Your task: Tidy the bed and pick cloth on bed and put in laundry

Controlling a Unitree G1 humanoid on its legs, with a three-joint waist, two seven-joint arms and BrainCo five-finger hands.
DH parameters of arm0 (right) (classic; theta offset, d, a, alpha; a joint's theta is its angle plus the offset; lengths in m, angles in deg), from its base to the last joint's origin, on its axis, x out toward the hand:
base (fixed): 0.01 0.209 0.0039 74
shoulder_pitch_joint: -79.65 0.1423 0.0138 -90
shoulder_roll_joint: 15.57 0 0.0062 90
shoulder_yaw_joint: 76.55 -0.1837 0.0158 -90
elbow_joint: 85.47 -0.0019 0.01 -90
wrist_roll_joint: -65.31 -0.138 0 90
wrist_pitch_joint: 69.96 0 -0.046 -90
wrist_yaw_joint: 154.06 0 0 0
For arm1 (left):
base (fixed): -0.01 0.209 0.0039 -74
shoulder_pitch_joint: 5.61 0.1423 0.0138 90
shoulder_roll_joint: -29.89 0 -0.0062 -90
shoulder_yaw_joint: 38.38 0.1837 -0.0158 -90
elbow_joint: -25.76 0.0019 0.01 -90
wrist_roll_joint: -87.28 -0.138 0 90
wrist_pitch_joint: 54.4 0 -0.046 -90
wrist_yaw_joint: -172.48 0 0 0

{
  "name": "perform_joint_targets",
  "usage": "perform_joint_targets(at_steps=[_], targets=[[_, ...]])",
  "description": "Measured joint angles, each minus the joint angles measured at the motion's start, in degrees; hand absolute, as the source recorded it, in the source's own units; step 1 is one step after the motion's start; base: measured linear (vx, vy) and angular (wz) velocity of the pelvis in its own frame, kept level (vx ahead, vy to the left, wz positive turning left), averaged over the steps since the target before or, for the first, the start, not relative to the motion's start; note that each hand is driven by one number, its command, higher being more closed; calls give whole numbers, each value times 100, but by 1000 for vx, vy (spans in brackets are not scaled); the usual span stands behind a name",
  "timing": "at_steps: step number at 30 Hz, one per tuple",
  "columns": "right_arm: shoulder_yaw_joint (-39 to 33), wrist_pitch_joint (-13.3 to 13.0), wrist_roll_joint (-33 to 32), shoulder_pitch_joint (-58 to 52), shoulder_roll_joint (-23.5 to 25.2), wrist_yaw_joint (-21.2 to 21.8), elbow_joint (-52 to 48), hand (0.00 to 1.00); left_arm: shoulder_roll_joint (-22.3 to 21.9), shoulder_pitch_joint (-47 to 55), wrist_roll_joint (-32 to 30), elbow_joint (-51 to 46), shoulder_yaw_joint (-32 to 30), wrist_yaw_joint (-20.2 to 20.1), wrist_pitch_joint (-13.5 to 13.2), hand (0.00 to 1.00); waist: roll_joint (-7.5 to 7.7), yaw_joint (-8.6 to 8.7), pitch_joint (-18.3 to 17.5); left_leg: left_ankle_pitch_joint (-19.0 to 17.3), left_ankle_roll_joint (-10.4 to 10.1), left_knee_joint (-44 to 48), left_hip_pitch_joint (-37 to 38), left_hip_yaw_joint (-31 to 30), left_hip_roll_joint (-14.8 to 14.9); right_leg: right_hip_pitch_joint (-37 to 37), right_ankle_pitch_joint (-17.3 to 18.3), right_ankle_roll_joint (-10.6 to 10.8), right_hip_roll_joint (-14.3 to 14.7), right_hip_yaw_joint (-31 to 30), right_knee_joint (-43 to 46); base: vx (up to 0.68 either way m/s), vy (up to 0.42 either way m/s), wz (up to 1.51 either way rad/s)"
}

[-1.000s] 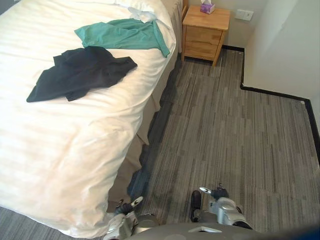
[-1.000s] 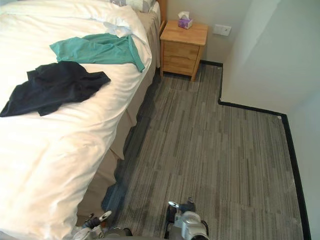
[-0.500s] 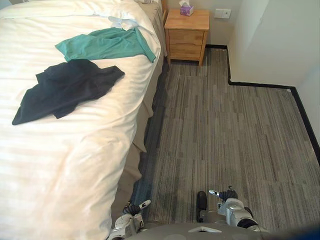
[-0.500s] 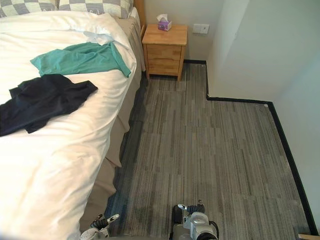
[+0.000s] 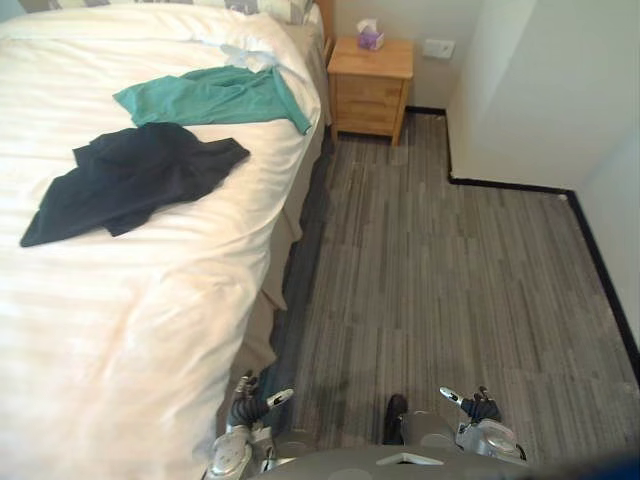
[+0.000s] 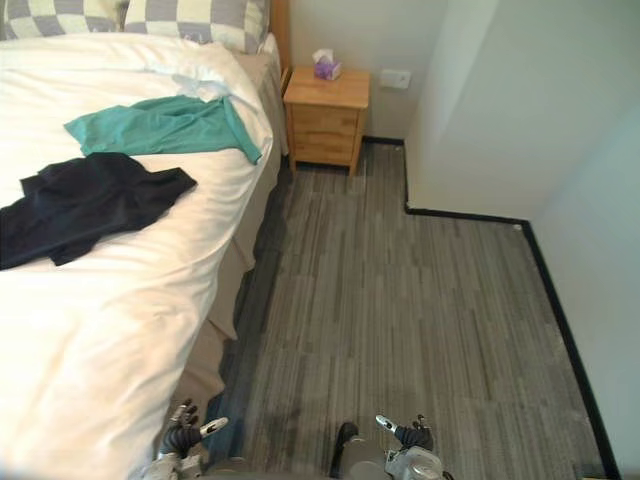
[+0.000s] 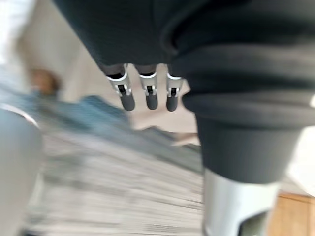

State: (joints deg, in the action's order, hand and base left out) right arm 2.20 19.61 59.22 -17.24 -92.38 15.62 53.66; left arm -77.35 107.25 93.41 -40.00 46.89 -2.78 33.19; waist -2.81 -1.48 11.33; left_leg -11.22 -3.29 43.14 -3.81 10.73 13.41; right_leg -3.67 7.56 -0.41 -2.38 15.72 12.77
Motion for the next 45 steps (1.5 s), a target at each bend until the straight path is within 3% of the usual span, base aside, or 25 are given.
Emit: perform_joint_targets(at_steps=[1,2,3,4,6,8,12,13,17,19,22,23,25,27,29,30,31,32,33,34,36,38,40,42,45], targets=[[8,-2,-3,16,-43,-6,-258,0,-157,51,-37,54,-3,-14,-19,0,-76,-133,22,162,32,475,-218,205,238,-298,444,-45,-55,209,1424,137,-120,-75],[-17,-7,-4,-55,46,-8,-377,0,-113,72,-30,-9,-16,-41,-51,0,49,-105,65,355,60,733,-321,251,161,-256,734,55,-260,257,1818,239,-187,-61],[-59,-40,-12,-199,223,-12,-519,0,-60,-37,-35,-118,-120,-24,-161,0,401,-126,94,532,6,1301,-610,225,57,-8,1412,-115,-396,33,1489,147,-224,-8],[-186,-27,-52,-178,158,-28,-437,0,-126,-433,-81,425,-80,63,-79,0,-8,-97,145,163,-111,1475,-774,-57,131,102,1365,-66,-138,11,1280,106,-210,-17],[-213,-39,-142,-114,209,-64,-432,0,-221,-634,-138,753,-201,91,-58,0,-30,-70,158,-371,-152,970,-884,109,-75,148,1174,-144,-121,-137,952,146,-75,-33],[-389,-60,-162,-109,311,-112,-397,0,-216,-839,-228,1036,-401,239,-74,0,29,-114,150,-508,-169,-63,-917,269,-339,281,960,-218,-128,-275,521,204,-39,-37],[-447,-127,-162,-9,329,-128,-185,0,-207,-1085,-238,1411,-583,326,-86,0,63,-133,148,-30,-102,-2228,-928,312,-727,744,816,6,-121,-467,-143,298,69,-41],[-439,-124,-161,-5,341,-127,-55,0,-183,-1155,-236,1551,-677,325,-126,0,152,-192,89,308,198,-2343,-874,355,-792,833,848,117,-149,-664,-301,369,163,-62],[-478,-120,-150,-73,606,-64,44,0,73,-1421,-223,2013,-826,316,-102,0,550,-259,-166,146,470,-1952,-651,908,-786,1037,517,402,-393,-1041,-436,533,177,-62],[-670,-117,-150,-116,606,-11,220,0,123,-1490,-232,2276,-861,312,-95,0,538,-246,-218,28,414,-1919,-276,916,-829,795,445,488,-450,-1172,709,405,157,-55],[-719,-120,-147,-138,451,92,199,0,268,-1537,-302,2475,-464,286,-53,0,474,2,-241,-229,510,-2836,621,724,-1142,-479,-258,1276,-792,-1171,3664,426,137,10],[-740,-117,-143,-119,430,117,199,0,304,-1574,-304,2534,-451,282,-45,0,483,54,-223,-243,531,-2931,755,646,-1152,-665,-131,1131,-834,-1112,4102,483,41,64],[-797,-123,-140,16,274,121,198,0,353,-1735,-302,2726,-457,282,14,0,281,157,-82,-242,531,-3264,1438,372,-891,-1134,551,242,-857,-234,4893,578,-91,60],[-740,-150,-129,74,145,122,188,0,383,-1811,-300,2793,-486,285,8,0,121,159,9,-241,528,-3258,1737,251,-582,-1534,907,-24,-737,382,4295,569,-170,41],[-672,-187,-86,193,69,121,208,0,408,-1961,-297,2942,-580,292,3,0,82,248,38,-237,520,-3205,1813,27,-380,-2038,741,42,-472,333,2752,494,-216,60],[-632,-175,-19,206,23,119,276,0,399,-1968,-295,2948,-597,296,-5,0,114,294,81,-227,378,-3213,1890,-62,-321,-2132,225,73,-326,101,1557,605,-364,99],[-610,-174,60,141,55,119,416,0,441,-1959,-295,2933,-695,301,-45,0,352,385,92,-248,-192,-3198,2065,-247,-371,-1948,-1617,-32,-358,-337,-144,632,-381,80],[-682,-159,69,239,-20,135,521,0,276,-2059,-292,3048,-741,313,-51,0,71,355,194,-264,-248,-3184,2146,-294,-139,-1914,-1490,-219,-134,-200,13,801,-515,57],[-770,-145,80,425,-102,104,564,0,140,-2144,-294,3116,-841,288,-73,0,-13,290,323,-183,-352,-3124,2015,-417,-80,-1966,-1197,-290,-113,-337,277,543,-394,5],[-810,-119,83,521,-50,110,614,0,66,-2149,-297,3114,-991,296,-125,0,110,289,418,-306,-335,-3383,2004,-520,-229,-1985,-825,-331,-231,-341,673,460,-377,18],[-778,-126,92,449,-14,122,569,0,-27,-2054,-284,3134,-1165,311,-124,0,65,242,401,268,-309,-3357,1883,-490,-199,-1879,-309,-322,-234,-231,1192,242,-223,29],[-568,-120,147,354,-37,118,477,0,-79,-1898,-207,3097,-1398,316,-132,0,59,218,398,484,-258,-1689,1419,-839,112,-1352,342,-314,-170,35,1384,379,-295,59],[-400,-139,194,306,-55,101,322,0,-54,-1872,-31,2997,-1461,329,-165,0,54,172,402,943,-319,20,547,-1060,354,-921,591,-300,-72,207,1195,312,-203,48],[-176,-185,192,344,-23,105,311,0,-36,-1855,93,2856,-1435,327,-199,0,34,58,422,558,-334,1046,-116,-755,542,-420,645,-360,48,301,784,371,-145,22],[-80,-184,213,477,64,118,511,0,-37,-1855,193,2776,-1328,329,-239,0,69,12,450,-28,-292,951,-710,-94,347,445,576,-287,17,417,75,353,-42,24]])
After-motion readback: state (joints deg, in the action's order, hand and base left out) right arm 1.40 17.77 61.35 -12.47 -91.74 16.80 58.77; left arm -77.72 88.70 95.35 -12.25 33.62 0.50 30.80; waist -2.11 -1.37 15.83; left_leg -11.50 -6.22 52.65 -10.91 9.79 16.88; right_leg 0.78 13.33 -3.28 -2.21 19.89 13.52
